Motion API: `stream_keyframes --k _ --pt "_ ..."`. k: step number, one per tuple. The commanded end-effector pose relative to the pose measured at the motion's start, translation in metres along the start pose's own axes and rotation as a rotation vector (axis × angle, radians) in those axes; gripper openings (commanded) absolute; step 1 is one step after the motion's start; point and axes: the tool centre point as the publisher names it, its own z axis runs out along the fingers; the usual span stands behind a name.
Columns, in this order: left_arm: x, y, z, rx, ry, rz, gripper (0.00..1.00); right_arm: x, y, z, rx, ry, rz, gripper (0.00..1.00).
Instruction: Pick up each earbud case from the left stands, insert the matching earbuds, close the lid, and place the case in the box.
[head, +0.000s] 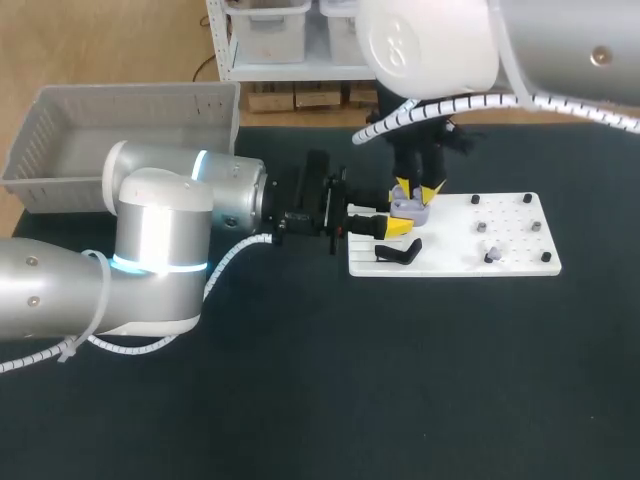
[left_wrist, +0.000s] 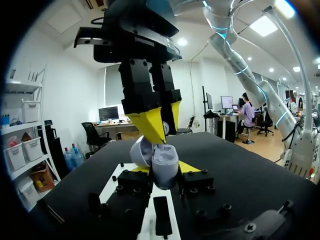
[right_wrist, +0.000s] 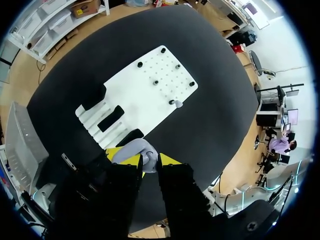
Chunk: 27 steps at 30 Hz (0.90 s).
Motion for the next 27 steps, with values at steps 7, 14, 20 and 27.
stream_keyframes --k 7,14,20,27 --pt "0.0 -0.002 0.0 -0.005 -0.001 0.003 0.0 0.002 -0.001 0.004 -0.008 -0.014 0.0 0.0" --pt "0.0 -0.002 0.0 -0.005 -0.001 0.003 0.0 0.006 -0.003 0.003 -0.032 -0.004 -0.016 0.45" --pt "0.0 -0.002 0.0 -0.005 -0.001 0.003 0.0 0.018 -0.042 -0.014 -0.197 -0.002 -0.03 1.0" --pt "0.0 -0.002 0.0 -0.005 -0.001 0.003 0.0 0.016 -0.071 -0.019 -0.321 -0.216 -0.124 1.0"
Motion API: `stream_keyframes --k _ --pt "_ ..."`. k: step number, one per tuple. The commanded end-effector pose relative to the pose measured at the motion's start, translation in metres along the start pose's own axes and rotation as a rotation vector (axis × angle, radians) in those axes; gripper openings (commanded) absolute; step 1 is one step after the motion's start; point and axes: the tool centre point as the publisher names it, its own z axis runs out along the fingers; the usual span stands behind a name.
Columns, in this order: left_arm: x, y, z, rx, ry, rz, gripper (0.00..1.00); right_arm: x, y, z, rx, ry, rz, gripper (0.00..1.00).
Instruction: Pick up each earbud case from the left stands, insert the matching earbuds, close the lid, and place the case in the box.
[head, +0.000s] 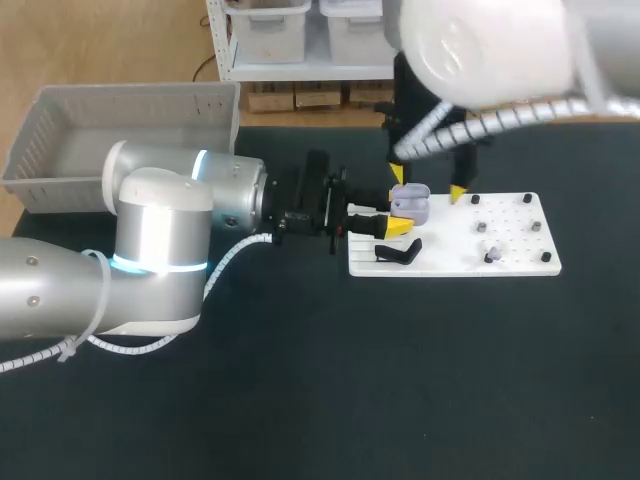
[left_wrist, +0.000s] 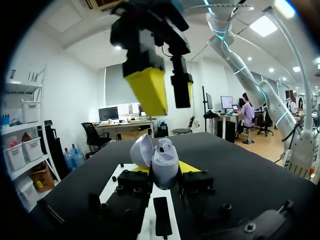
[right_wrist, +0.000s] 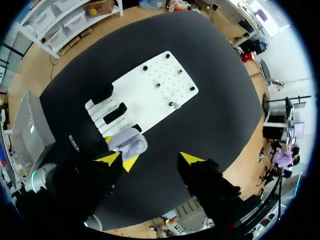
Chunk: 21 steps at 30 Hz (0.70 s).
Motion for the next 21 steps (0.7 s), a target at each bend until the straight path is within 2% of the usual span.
stream_keyframes --k 1,7,15,21 --pt "0.0 -0.001 0.0 -0.005 -0.001 0.002 0.0 0.011 -0.049 0.006 -0.217 -0.179 -0.025 1.0" --pt "0.0 -0.001 0.0 -0.005 -0.001 0.002 0.0 -0.001 -0.059 0.014 -0.27 -0.165 -0.036 1.0" --pt "0.0 -0.001 0.0 -0.005 -0.001 0.002 0.0 -0.022 -0.07 0.031 -0.29 -0.16 -0.066 1.0" --pt "0.0 -0.001 0.0 -0.005 -0.001 0.002 0.0 -0.025 -0.068 0.042 -0.25 -0.194 -0.163 1.0"
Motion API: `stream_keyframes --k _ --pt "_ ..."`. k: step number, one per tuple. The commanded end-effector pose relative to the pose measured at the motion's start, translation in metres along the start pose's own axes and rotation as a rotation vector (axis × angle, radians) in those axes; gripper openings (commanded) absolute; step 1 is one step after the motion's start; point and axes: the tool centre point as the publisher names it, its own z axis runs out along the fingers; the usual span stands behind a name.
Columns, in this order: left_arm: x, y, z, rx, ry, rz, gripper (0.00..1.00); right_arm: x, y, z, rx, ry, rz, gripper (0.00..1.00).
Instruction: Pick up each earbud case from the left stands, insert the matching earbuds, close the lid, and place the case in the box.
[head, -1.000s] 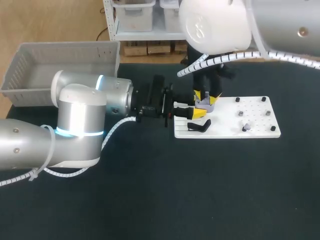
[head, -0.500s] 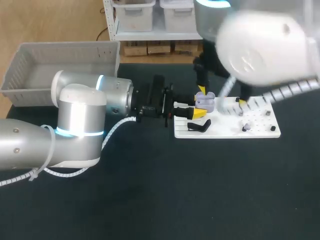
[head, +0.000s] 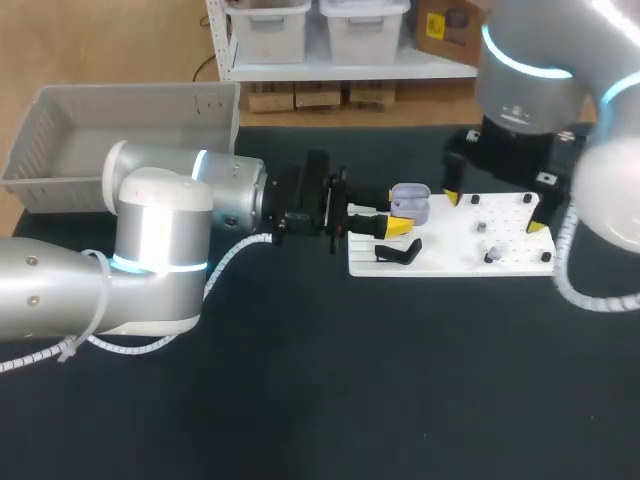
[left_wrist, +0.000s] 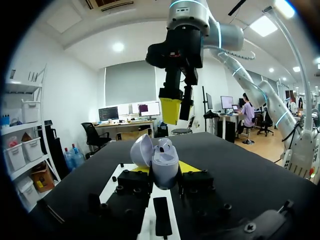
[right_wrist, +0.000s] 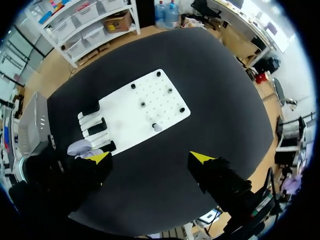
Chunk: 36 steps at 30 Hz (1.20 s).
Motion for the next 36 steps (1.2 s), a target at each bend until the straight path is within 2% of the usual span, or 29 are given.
stream_keyframes --k 1,6,27,28,31,34,36 --pt "0.0 -0.001 0.0 -0.005 -0.001 0.003 0.0 0.005 -0.002 0.011 -0.077 -0.027 -0.052 1.0" --pt "0.0 -0.001 0.0 -0.005 -0.001 0.003 0.0 0.0 -0.006 0.025 -0.075 -0.016 -0.08 1.0" --pt "0.0 -0.001 0.0 -0.005 -0.001 0.003 0.0 0.0 -0.006 0.025 -0.075 -0.016 -0.08 1.0" --pt "0.0 -0.001 0.0 -0.005 -0.001 0.003 0.0 -0.004 -0.008 0.028 -0.082 -0.011 -0.086 1.0" --pt "0.0 -0.001 0.0 -0.005 -0.001 0.003 0.0 -0.009 -0.014 0.043 -0.015 -0.026 -0.169 1.0" --pt "0.0 -0.001 0.0 -0.005 -0.001 0.003 0.0 -0.009 -0.018 0.053 -0.015 -0.028 -0.202 1.0" --pt "0.0 -0.001 0.0 -0.005 -0.001 0.003 0.0 -0.01 -0.02 0.059 -0.047 -0.007 -0.215 1.0"
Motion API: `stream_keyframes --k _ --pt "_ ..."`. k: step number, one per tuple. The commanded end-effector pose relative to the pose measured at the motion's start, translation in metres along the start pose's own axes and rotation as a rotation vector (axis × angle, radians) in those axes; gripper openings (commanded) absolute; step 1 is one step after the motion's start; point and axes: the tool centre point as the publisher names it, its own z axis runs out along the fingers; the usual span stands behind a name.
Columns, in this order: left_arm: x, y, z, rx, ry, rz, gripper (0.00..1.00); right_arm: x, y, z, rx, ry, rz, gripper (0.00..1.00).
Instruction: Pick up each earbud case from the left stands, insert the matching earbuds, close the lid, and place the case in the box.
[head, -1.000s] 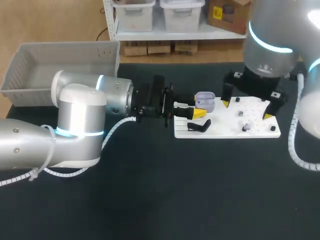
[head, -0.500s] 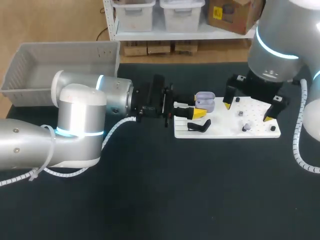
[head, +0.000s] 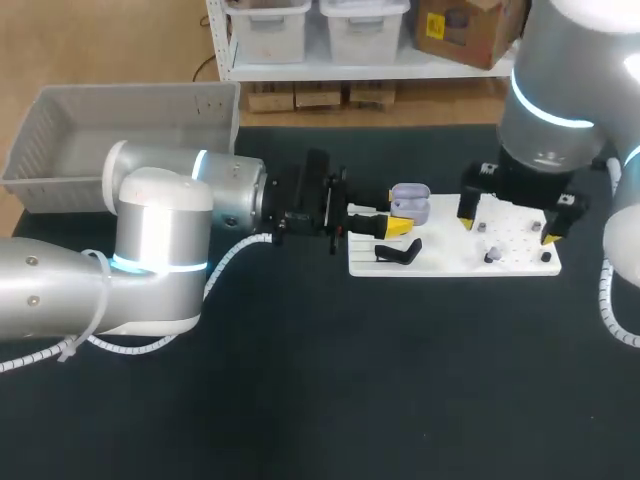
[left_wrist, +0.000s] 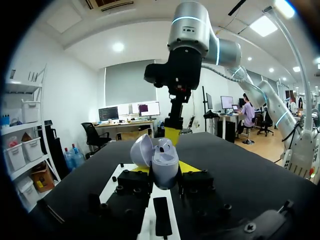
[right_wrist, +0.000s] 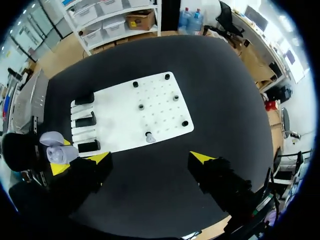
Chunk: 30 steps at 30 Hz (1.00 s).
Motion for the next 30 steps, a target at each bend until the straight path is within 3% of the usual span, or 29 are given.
stream_keyframes --k 1,9,10,11,16,19,24,30 --pt "0.0 -0.001 0.0 -0.005 -0.001 0.003 0.0 0.0 0.001 0.017 -0.042 0.012 -0.019 1.0" --pt "0.0 -0.001 0.0 -0.005 -0.001 0.003 0.0 0.005 0.001 0.037 -0.075 0.053 -0.073 1.0" --pt "0.0 -0.001 0.0 -0.005 -0.001 0.003 0.0 0.005 0.001 0.039 -0.072 0.053 -0.071 0.98" --pt "0.0 -0.001 0.0 -0.005 -0.001 0.003 0.0 0.004 0.001 0.04 -0.071 0.053 -0.07 0.89" --pt "0.0 -0.001 0.0 -0.005 -0.001 0.003 0.0 0.003 0.003 0.049 -0.07 0.06 -0.074 0.72" --pt "0.0 -0.001 0.0 -0.005 -0.001 0.003 0.0 0.001 0.003 0.054 -0.07 0.067 -0.064 0.53" --pt "0.0 -0.001 0.0 -0.005 -0.001 0.003 0.0 -0.001 0.002 0.061 -0.067 0.076 -0.051 0.44" --pt "0.0 -0.001 0.0 -0.005 -0.001 0.003 0.0 -0.002 0.002 0.065 -0.063 0.082 -0.047 0.42"
